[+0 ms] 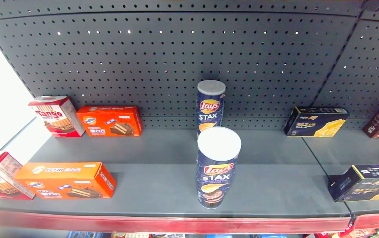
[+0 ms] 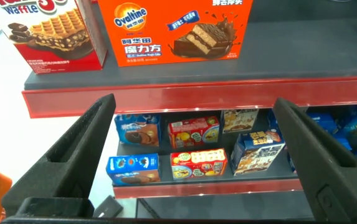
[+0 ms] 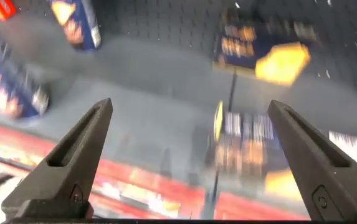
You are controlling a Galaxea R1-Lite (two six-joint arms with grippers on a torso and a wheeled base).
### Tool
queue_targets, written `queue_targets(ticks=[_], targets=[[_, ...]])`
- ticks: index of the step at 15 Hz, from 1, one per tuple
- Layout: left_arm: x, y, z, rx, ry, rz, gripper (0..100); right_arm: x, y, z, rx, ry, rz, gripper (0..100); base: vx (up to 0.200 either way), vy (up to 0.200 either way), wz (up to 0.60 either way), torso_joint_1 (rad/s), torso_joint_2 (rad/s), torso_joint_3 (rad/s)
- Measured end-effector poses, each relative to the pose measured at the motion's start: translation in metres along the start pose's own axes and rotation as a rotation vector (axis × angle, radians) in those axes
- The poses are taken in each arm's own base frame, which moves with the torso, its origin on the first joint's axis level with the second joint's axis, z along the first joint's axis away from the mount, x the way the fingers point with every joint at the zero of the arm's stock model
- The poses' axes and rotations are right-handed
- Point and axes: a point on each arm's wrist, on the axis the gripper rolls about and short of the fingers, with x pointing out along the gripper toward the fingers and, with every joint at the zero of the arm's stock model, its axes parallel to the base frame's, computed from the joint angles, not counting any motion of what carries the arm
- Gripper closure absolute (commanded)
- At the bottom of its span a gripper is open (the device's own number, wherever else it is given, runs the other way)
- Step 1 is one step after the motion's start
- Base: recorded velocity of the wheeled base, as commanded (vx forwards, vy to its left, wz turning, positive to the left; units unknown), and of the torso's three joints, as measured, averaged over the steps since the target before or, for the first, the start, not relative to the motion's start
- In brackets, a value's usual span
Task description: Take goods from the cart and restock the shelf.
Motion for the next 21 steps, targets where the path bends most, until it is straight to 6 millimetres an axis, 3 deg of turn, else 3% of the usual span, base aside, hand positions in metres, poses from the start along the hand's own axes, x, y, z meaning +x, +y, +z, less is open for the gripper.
queue_targets(ticks=[3, 6, 9, 18, 21], targets=[[0.0, 0.0, 0.0, 0.0, 0.0, 0.0, 0, -0.046, 0.01, -0.056, 0.048, -0.001, -0.029, 0, 0.0, 0.0, 0.0, 0.0, 0.0, 0.0], [0.0, 0.0, 0.0, 0.0, 0.0, 0.003, 0, -0.059, 0.017, -0.107, 0.089, 0.06, -0.057, 0, 0.0, 0.0, 0.0, 0.0, 0.0, 0.0], [0.0, 0.0, 0.0, 0.0, 0.0, 0.005, 0, -0.061, 0.02, -0.115, 0.106, 0.075, -0.163, 0, 0.0, 0.0, 0.0, 0.0, 0.0, 0.0], [0.0, 0.0, 0.0, 0.0, 0.0, 0.003, 0, -0.062, 0.025, -0.115, 0.184, 0.059, 0.088, 0, 0.0, 0.0, 0.0, 0.0, 0.0, 0.0], [0.0, 0.0, 0.0, -0.002, 0.0, 0.009, 0, -0.064, 0.023, -0.115, 0.184, 0.028, 0.006, 0, 0.0, 0.0, 0.0, 0.0, 0.0, 0.0]])
